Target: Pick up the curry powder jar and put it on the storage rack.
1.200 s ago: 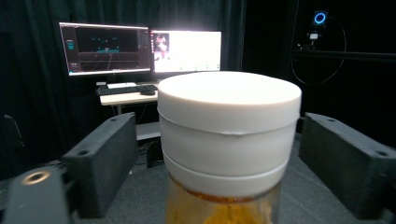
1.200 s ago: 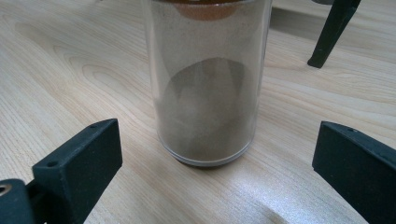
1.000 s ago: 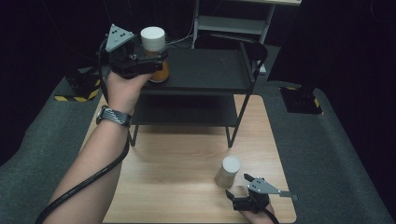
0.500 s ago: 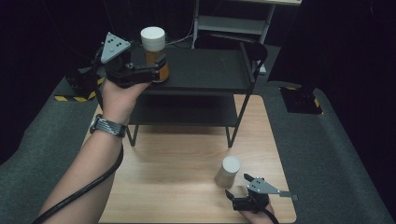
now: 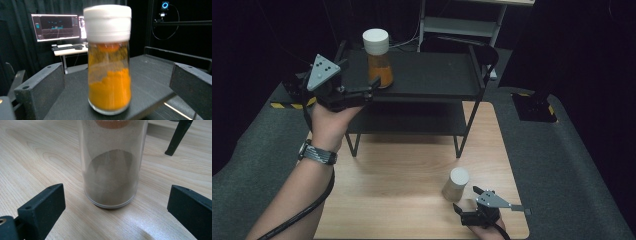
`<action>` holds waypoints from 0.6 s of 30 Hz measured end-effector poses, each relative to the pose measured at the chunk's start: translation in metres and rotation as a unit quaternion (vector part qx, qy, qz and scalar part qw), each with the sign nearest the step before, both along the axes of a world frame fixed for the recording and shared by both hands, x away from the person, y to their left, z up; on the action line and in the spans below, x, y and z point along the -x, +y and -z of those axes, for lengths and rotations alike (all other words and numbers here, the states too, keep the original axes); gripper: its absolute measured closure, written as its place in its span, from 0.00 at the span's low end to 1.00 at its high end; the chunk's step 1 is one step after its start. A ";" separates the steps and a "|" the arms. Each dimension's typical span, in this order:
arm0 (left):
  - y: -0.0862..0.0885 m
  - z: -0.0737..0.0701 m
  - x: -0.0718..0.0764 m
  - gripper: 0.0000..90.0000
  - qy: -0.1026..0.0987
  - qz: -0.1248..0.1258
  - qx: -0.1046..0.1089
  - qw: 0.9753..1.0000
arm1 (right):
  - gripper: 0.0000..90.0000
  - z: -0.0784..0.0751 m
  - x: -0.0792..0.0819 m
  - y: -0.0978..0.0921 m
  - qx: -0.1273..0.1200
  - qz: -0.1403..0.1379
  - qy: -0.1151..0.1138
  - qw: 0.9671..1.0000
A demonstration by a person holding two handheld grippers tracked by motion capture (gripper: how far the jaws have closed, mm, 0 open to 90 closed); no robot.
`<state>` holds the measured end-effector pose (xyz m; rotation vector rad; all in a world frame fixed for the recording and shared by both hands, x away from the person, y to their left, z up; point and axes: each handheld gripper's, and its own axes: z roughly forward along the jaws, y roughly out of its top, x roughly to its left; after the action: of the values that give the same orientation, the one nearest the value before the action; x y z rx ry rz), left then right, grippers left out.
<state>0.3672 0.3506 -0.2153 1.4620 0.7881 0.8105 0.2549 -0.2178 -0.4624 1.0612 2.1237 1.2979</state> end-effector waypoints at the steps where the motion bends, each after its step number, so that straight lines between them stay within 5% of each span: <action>1: 0.002 0.003 0.002 0.00 0.000 0.000 0.002 1.000 | 0.01 0.000 0.000 0.000 0.000 0.000 0.000 1.000; 18: 0.016 0.053 0.029 0.00 0.000 0.017 -0.016 1.000 | 0.01 -0.001 0.000 0.002 0.005 0.000 0.000 1.000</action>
<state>0.3382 0.3667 -0.2685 1.5005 0.7504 0.8012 0.2549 -0.2161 -0.4618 1.0575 2.1266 1.2868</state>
